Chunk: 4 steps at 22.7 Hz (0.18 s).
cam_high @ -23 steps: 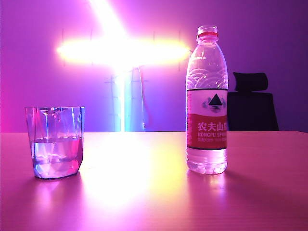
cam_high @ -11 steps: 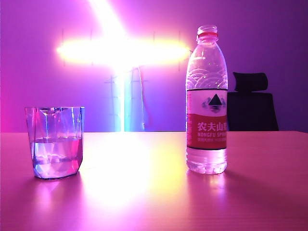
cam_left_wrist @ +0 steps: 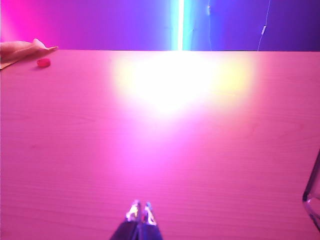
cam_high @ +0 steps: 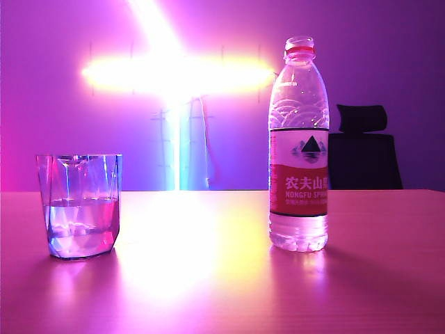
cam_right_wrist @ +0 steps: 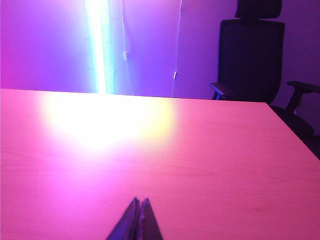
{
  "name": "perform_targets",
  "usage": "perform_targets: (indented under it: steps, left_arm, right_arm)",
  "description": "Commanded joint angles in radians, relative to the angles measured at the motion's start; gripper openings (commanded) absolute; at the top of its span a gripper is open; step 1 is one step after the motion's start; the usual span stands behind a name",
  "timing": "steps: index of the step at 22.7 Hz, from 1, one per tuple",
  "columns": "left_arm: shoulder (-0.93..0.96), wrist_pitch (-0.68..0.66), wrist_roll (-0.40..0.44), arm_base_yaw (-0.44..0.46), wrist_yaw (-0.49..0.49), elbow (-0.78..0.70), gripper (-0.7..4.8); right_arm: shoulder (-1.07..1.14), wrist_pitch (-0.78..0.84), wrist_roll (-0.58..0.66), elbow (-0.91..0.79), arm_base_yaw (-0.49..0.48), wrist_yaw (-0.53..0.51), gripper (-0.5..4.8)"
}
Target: Pick up the mineral water bottle on the table and pour water into the mug until it's half full.
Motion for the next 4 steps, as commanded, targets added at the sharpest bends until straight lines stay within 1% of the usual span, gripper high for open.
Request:
perform_targets:
  steps: [1, 4]
  left_arm:
    - [0.002, 0.006, -0.003, 0.0, 0.002, 0.002, -0.02]
    - [0.002, 0.006, -0.003, 0.0, 0.002, 0.002, -0.02]
  right_arm:
    - [-0.002, 0.021, -0.003, -0.005, -0.001, 0.005, -0.08]
    - [-0.002, 0.021, -0.003, -0.005, -0.001, 0.005, -0.08]
